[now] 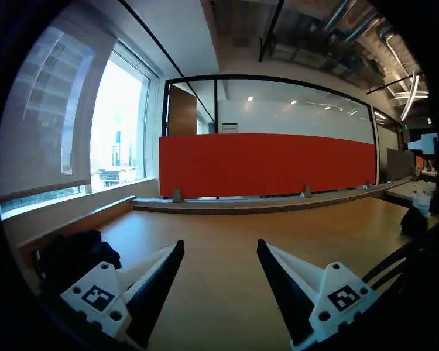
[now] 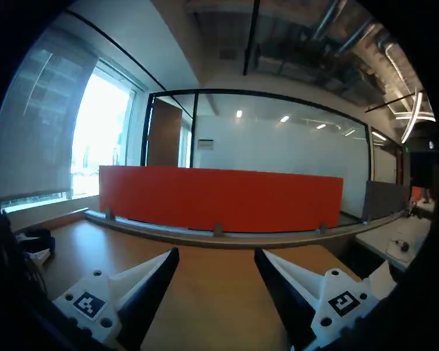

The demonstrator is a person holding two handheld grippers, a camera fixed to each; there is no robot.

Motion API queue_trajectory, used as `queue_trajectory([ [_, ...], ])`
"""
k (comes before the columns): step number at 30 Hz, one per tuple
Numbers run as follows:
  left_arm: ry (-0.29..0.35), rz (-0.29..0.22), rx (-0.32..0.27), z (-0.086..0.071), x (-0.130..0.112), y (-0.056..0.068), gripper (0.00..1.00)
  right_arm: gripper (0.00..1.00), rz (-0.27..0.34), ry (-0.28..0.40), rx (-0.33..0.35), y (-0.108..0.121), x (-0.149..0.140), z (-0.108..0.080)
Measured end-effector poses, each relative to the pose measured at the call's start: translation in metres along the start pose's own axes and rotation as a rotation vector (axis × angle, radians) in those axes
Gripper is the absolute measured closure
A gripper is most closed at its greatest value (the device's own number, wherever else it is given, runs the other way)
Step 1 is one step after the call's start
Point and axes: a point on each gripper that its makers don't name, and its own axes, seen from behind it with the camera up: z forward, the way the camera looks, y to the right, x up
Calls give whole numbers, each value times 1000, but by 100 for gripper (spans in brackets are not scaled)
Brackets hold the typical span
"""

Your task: Fold towel

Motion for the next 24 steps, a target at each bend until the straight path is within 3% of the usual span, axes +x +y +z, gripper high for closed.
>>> queue_trajectory([
  [24, 31, -10, 6, 0, -20, -4, 8, 0, -18, -1, 7, -6, -9, 6],
])
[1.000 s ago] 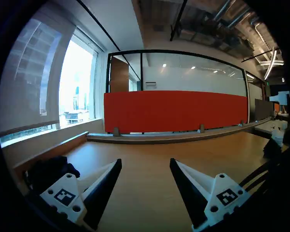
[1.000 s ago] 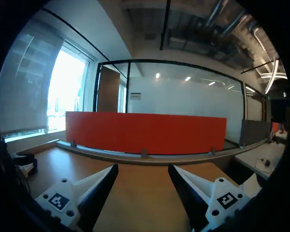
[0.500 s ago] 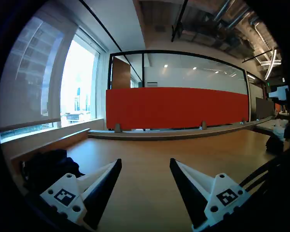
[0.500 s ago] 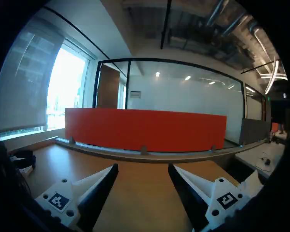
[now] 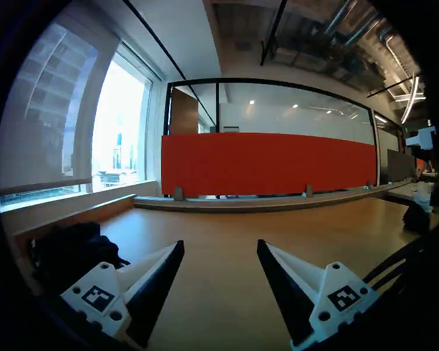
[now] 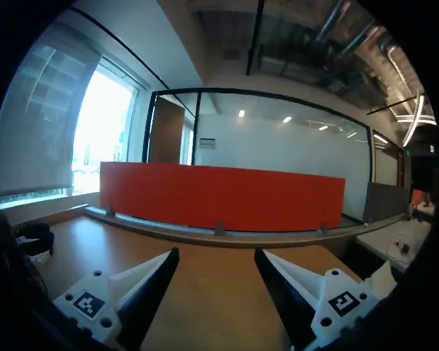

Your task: Fold towel

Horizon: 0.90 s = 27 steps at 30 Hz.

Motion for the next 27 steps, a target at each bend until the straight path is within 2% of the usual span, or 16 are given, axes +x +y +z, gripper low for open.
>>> queue_trajectory([
  [20, 20, 2, 3, -2, 3, 0, 8, 0, 6, 8, 0, 3, 3, -2],
  [27, 20, 3, 3, -2, 2, 0, 6, 0, 18, 26, -7, 12, 9, -5],
])
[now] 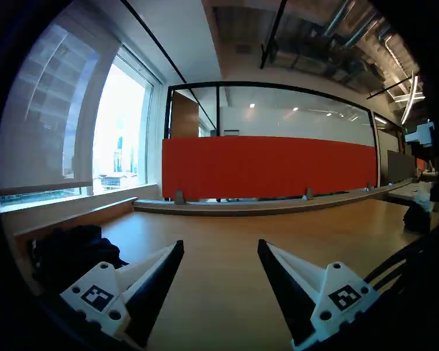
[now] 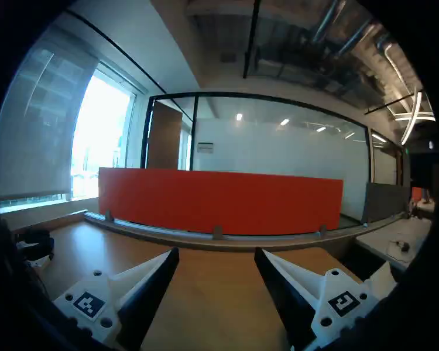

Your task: Fold towel

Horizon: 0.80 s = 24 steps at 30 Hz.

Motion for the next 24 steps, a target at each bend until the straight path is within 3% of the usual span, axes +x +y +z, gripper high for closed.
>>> queue_trajectory([
  [14, 0, 1, 0, -1, -1, 0, 6, 0, -2, 3, -13, 25, -6, -8],
  [24, 0, 1, 0, -1, -1, 0, 6, 0, 33, 25, -35, 50, -23, -11],
])
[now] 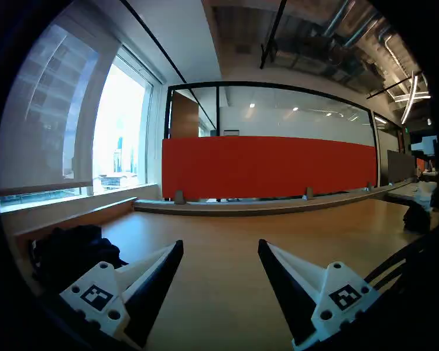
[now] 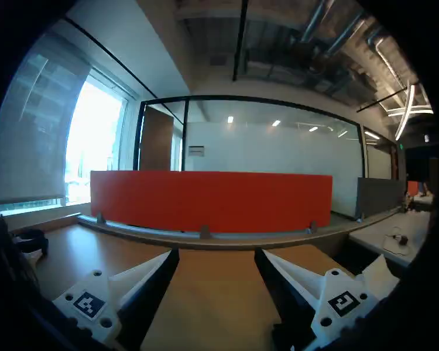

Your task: Fold towel

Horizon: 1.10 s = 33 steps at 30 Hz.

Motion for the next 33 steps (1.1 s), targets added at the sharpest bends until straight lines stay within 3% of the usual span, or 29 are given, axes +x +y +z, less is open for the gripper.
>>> queue_trajectory([
  [17, 0, 0, 0, 1, 0, 0, 6, 0, 60, -8, -4, 10, -84, -3],
  [33, 1, 0, 0, 1, -2, 0, 6, 0, 107, -40, -5, 10, -129, 4],
])
